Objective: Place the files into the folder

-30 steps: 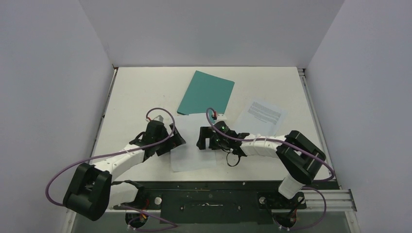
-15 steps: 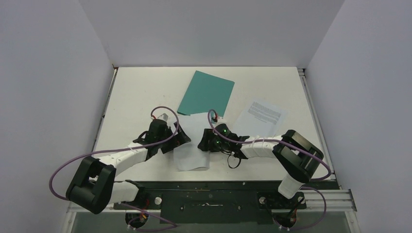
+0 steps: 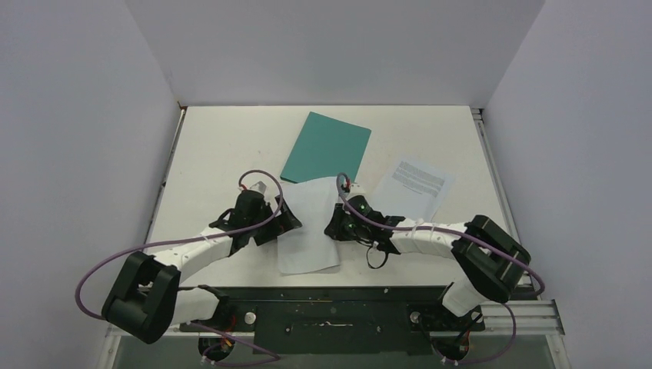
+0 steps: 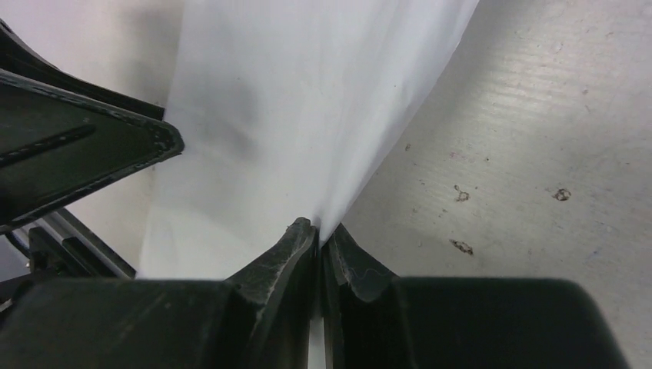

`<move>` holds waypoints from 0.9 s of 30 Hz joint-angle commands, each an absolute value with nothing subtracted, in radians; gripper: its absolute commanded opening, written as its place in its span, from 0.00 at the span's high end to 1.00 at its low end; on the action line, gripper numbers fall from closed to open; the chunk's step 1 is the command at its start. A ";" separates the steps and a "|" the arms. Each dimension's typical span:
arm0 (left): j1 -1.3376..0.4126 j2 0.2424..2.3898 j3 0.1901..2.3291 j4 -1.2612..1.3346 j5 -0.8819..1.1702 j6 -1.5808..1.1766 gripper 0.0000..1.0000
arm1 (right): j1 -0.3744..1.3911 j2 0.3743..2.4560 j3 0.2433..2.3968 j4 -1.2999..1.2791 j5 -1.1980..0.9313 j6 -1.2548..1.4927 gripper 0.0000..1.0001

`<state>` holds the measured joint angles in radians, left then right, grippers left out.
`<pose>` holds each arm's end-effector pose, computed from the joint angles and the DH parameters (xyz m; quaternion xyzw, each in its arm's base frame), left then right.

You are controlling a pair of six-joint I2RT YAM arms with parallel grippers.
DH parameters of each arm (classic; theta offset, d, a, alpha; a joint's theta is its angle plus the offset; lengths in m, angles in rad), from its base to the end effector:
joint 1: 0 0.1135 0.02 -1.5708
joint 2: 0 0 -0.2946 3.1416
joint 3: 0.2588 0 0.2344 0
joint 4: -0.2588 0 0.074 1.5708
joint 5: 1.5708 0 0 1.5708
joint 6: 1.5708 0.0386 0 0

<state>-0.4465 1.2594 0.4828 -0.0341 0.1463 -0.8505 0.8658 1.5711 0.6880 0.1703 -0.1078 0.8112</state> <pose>0.1876 -0.0961 0.1966 -0.1592 0.9128 -0.2776 0.2539 0.1882 0.2276 0.1976 -0.0472 0.9071 0.3416 0.2413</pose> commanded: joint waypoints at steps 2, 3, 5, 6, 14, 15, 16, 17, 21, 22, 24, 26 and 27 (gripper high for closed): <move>-0.454 1.188 0.489 -0.181 0.119 -0.826 0.00 | 0.875 1.418 0.704 0.087 -0.031 0.751 0.91; -0.454 1.172 0.495 -0.196 0.115 -0.827 0.00 | 0.874 1.393 0.709 0.063 -0.018 0.740 0.92; -0.454 1.134 0.510 -0.222 0.111 -0.827 0.01 | 0.873 1.342 0.722 -0.005 0.026 0.713 0.92; -0.454 1.115 0.516 -0.233 0.112 -0.826 0.01 | 0.873 1.317 0.731 -0.046 0.058 0.693 0.93; -0.453 0.985 0.607 -0.344 0.100 -0.799 0.03 | 0.862 1.157 0.861 -0.343 0.306 0.568 0.94; -0.453 0.973 0.626 -0.359 0.098 -0.791 0.03 | 0.861 1.144 0.882 -0.374 0.342 0.555 0.94; -0.453 0.962 0.639 -0.375 0.098 -0.784 0.03 | 0.858 1.135 0.902 -0.412 0.379 0.540 0.94; -0.453 0.952 0.651 -0.388 0.098 -0.776 0.03 | 0.858 1.127 0.928 -0.450 0.423 0.527 0.94; -0.453 0.916 0.699 -0.439 0.095 -0.738 0.03 | 0.855 1.133 1.030 -0.599 0.600 0.477 0.94; -0.453 0.910 0.710 -0.452 0.094 -0.728 0.03 | 0.854 1.143 1.059 -0.636 0.646 0.467 0.94; -0.453 0.898 0.731 -0.473 0.090 -0.708 0.04 | 0.853 1.165 1.110 -0.703 0.733 0.456 0.94; -0.453 0.890 0.748 -0.490 0.087 -0.691 0.03 | 0.852 1.191 1.156 -0.774 0.825 0.449 0.94; -0.453 0.886 0.754 -0.498 0.087 -0.682 0.04 | 0.850 1.205 1.176 -0.802 0.870 0.444 0.94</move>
<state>-0.4503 0.9108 0.6899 -0.4450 0.1040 -0.7437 0.8577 1.1656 1.0893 -0.6250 0.6117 0.4923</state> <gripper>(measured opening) 0.967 0.063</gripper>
